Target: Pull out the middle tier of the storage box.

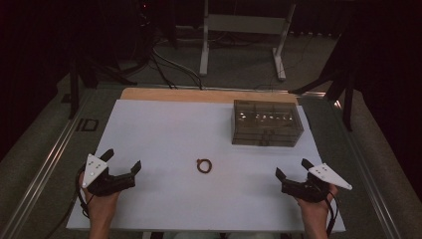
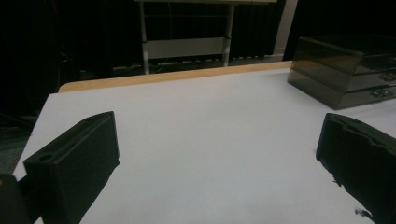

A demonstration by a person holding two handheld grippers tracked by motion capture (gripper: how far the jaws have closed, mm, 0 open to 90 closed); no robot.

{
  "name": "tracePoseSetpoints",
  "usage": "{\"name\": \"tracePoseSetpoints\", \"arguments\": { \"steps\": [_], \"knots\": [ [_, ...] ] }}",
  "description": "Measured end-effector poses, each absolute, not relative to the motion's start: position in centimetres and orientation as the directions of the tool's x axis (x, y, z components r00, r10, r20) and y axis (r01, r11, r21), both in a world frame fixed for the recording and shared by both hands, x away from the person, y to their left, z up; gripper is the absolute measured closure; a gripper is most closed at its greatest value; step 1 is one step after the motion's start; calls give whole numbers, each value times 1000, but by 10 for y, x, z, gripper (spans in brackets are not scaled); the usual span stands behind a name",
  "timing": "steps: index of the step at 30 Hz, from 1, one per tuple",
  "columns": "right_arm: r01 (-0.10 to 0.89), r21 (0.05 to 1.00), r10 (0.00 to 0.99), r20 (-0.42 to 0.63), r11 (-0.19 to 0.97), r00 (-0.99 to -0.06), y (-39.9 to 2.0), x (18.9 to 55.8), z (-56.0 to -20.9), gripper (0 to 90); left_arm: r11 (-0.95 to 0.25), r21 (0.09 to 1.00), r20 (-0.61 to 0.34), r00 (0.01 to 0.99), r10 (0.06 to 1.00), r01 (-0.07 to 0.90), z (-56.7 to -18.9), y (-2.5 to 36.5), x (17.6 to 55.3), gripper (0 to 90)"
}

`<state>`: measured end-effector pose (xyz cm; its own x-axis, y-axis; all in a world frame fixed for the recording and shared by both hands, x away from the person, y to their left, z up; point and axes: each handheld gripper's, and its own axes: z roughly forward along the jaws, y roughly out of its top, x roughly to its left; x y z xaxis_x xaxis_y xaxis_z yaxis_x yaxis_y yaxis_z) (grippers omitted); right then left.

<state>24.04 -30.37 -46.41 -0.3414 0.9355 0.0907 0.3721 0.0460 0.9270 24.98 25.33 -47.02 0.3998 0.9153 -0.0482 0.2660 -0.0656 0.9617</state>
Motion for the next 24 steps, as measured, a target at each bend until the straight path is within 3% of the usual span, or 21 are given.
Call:
{"name": "tracePoseSetpoints", "arguments": {
  "steps": [17,24],
  "knots": [
    [365,929,940,70,60,-333,-294,258,-462,0,-105,970,6,409,912,219,-474,251,250,8],
    [358,932,944,69,55,-324,-293,266,-459,0,-81,965,-26,399,917,250,-473,253,251,8]
  ]
}}
